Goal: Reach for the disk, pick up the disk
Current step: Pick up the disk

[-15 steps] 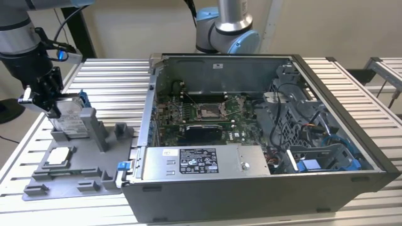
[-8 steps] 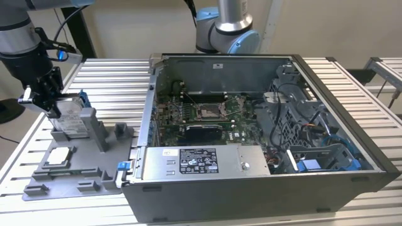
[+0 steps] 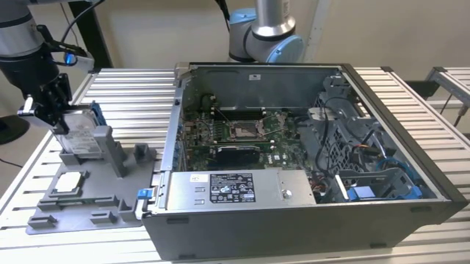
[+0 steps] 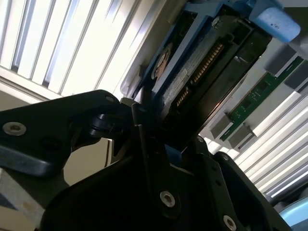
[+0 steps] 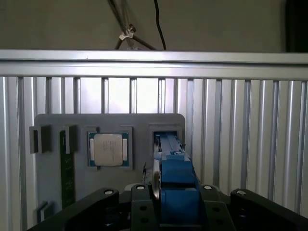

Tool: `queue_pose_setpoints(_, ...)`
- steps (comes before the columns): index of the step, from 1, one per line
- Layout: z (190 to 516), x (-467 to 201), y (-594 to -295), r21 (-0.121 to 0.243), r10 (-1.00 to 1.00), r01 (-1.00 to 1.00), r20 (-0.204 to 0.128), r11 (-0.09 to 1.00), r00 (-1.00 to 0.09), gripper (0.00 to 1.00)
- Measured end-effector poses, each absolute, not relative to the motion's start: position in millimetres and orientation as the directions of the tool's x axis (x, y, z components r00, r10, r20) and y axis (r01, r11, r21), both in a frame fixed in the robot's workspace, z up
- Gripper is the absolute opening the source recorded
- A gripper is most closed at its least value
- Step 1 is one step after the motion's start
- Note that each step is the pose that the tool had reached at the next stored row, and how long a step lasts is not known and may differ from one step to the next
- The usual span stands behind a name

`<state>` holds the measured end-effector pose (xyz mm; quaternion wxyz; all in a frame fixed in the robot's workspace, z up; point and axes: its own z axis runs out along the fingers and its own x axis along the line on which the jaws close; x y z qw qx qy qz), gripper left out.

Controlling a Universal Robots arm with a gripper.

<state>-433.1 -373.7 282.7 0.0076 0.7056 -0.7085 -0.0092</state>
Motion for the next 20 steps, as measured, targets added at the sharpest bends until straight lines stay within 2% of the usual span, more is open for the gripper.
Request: queue_pose_setpoints(20, 308, -433, -374, 0.024, -1.0, -1.0, -0.002, 0.004, -0.004, 0.0)
